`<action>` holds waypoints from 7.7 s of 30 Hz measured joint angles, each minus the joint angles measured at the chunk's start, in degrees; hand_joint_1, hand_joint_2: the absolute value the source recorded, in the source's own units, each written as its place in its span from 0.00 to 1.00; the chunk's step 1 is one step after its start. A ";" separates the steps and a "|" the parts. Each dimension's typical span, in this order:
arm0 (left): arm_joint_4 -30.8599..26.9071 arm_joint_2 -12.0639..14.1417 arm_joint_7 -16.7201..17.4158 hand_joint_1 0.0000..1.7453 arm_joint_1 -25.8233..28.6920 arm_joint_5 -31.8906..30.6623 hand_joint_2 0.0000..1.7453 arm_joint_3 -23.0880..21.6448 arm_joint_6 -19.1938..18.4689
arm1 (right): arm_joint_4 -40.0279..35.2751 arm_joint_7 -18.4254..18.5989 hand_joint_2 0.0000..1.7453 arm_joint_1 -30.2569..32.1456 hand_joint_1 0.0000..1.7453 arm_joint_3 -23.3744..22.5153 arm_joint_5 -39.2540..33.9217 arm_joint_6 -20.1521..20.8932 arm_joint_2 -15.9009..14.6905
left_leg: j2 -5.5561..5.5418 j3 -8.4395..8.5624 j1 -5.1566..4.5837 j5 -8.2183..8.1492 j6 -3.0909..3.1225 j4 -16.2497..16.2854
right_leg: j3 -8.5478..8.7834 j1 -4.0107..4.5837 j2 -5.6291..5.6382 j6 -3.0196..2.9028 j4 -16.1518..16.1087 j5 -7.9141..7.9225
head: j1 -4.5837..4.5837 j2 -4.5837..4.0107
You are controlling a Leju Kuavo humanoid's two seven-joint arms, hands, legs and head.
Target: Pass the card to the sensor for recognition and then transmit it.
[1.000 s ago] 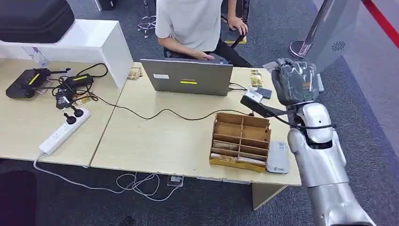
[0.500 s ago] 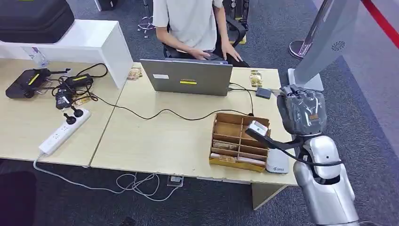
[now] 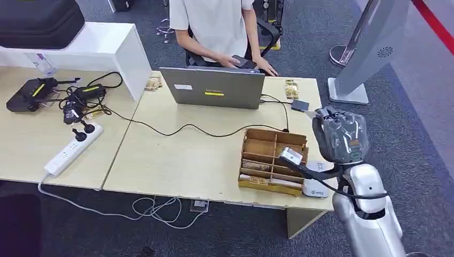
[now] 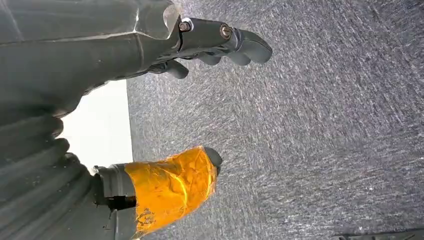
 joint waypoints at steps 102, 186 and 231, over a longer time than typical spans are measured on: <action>0.00 0.57 -1.40 0.00 -0.17 -3.91 1.00 1.07 1.60 | 5.49 2.36 1.00 -3.45 1.00 -3.20 6.82 1.79 7.32 | 0.25 0.35 0.00 -0.19 -0.06 0.00 | 0.25 -0.01 0.19 -0.13 0.10 -0.16 | -0.02 0.00; 0.00 -0.77 -0.70 0.00 -0.46 -5.93 1.00 -4.15 -0.90 | 16.27 0.02 1.00 -20.59 0.00 4.35 -3.39 6.05 10.69 | 0.10 0.31 0.02 -0.15 -0.14 0.02 | 0.24 0.07 0.04 -0.16 0.04 -0.15 | 0.00 0.00; 0.00 0.83 -1.25 0.00 -0.38 -3.19 1.00 -0.81 0.87 | 7.85 -6.88 1.00 0.50 0.00 18.58 -13.29 10.89 4.39 | 0.09 0.31 0.02 -0.28 -0.07 0.02 | 0.26 0.07 0.03 -0.04 0.03 -0.29 | 0.00 0.00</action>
